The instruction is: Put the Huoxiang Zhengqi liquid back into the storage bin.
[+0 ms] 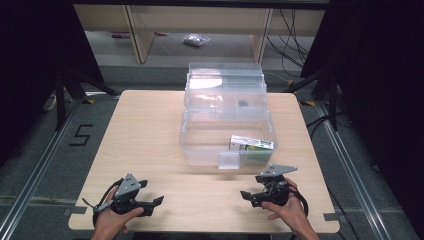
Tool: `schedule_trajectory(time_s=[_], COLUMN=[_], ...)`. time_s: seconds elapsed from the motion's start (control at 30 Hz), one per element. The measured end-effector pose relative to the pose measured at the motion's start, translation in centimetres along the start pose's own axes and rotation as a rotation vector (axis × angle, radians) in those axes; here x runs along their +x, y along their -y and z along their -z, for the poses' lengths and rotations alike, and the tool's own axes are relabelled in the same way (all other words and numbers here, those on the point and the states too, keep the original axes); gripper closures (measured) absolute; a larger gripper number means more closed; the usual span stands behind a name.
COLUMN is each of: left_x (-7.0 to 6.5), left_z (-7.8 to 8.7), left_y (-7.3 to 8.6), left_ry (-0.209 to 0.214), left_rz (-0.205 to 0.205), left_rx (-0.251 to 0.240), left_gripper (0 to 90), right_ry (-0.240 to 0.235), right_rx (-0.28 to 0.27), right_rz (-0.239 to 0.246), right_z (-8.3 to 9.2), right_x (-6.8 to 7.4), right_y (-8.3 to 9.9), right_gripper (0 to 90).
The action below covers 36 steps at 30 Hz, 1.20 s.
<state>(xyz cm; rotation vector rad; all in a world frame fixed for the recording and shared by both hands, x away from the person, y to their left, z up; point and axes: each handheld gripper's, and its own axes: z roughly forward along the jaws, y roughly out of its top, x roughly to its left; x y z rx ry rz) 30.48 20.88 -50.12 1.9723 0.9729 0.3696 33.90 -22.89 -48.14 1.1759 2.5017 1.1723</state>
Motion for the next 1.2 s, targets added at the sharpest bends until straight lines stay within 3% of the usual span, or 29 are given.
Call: schedule_trajectory(time_s=[0.07,0.1,0.23,0.3,0.33,0.43,0.47,0.5,0.6,0.63,0.67,0.7,0.8,0.93,1.13,1.2], left_x=[0.0,0.1,0.0,0.0,0.1,0.0,0.0,0.0,0.0,-0.1,-0.1,-0.2,0.0,0.1,-0.1,0.0], left_z=[0.0,0.1,0.0,-0.1,0.0,0.0,0.0,0.0,0.0,-0.1,-0.1,-0.1,0.0,0.0,-0.1,0.0], left_y=[0.0,0.0,0.0,0.0,0.0,0.0,0.0,0.0,0.0,0.0,0.0,0.0,0.0,0.0,0.0,0.0], left_ry=[-0.001,0.0,0.002,0.002,0.001,0.0,0.0,0.0,-0.006,-0.005,0.0,-0.007,-0.006,-0.007,-0.008,-0.008], left_rz=[-0.005,-0.016,-0.001,-0.002,-0.01,-0.01,-0.01,-0.011,-0.017,-0.003,0.001,0.003,-0.018,-0.02,0.001,-0.019], left_rx=[0.004,0.01,-0.004,-0.002,0.005,0.005,0.005,0.005,0.024,0.011,0.005,0.005,0.021,0.023,0.004,0.024], left_gripper=[16.8,16.8,16.8,16.8,16.8,16.7,16.7,16.8,16.8,16.8,16.8,16.8,16.8,16.8,16.8,16.8], right_ry=[-0.004,0.016,0.014,0.022,0.023,0.046,0.053,0.055,0.061,0.059,0.066,0.055,0.072,0.073,0.069,0.076], right_rx=[0.003,0.003,0.023,0.026,0.038,0.031,0.026,0.042,0.039,0.046,0.014,0.04,0.008,0.03,0.004,0.013], right_rz=[0.005,0.006,-0.044,-0.026,-0.053,-0.014,-0.051,-0.03,-0.039,-0.043,-0.044,-0.044,-0.051,-0.043,-0.051,-0.045], right_z=[0.0,0.1,0.2,0.4,0.5,0.7,0.7,0.9,1.1,1.2,1.1,1.3,1.3,1.5,1.2,1.3], right_x=[-0.1,-0.1,0.0,-0.2,0.1,-0.2,0.1,-0.2,-0.2,-0.2,-0.2,-0.2,-0.3,-0.4,-0.3,-0.4], right_y=[0.3,0.5,1.2,1.4,1.6,1.9,2.1,2.1,2.4,2.5,2.6,2.6,2.7,2.7,2.8,2.7], right_gripper=[16.8,16.8,16.7,16.7,16.7,16.7,16.7,16.7,16.7,16.7,16.7,16.7,16.7,16.7,16.8,16.7])
